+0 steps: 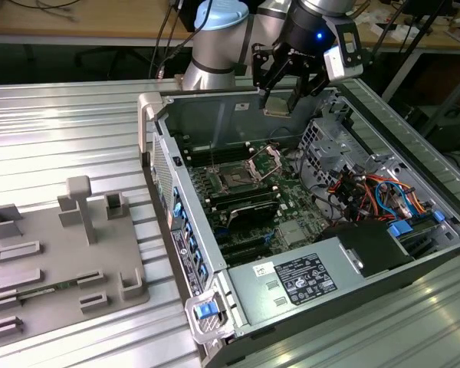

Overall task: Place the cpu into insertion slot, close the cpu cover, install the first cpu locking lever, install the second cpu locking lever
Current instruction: 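Place the cpu into insertion slot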

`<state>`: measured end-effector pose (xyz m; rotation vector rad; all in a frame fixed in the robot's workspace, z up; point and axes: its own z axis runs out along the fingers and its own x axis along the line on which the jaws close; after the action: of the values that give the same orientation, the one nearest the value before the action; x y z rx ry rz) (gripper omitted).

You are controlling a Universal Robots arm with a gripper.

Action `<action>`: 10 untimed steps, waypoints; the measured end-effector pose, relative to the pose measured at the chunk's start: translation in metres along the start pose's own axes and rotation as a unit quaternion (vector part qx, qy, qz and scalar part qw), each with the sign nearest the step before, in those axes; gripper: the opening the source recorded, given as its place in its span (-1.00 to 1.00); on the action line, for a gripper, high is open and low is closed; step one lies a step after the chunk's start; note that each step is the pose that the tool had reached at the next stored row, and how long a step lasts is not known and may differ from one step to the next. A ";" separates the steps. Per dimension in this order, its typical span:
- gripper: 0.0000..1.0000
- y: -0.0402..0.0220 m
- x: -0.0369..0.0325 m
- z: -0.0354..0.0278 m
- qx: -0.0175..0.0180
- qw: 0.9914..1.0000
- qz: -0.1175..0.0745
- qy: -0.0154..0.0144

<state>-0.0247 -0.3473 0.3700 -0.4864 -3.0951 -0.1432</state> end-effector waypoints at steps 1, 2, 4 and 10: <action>0.09 0.0000 0.0000 0.0000 0.000 1.000 0.000 0.000; 0.09 0.0000 0.0000 0.0000 0.000 1.000 0.000 0.000; 0.09 0.0000 0.0000 0.0000 0.000 1.000 0.000 0.000; 0.09 0.0000 0.0000 0.0000 0.000 1.000 0.005 0.000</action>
<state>-0.0247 -0.3474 0.3700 -0.5032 -3.0929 -0.1433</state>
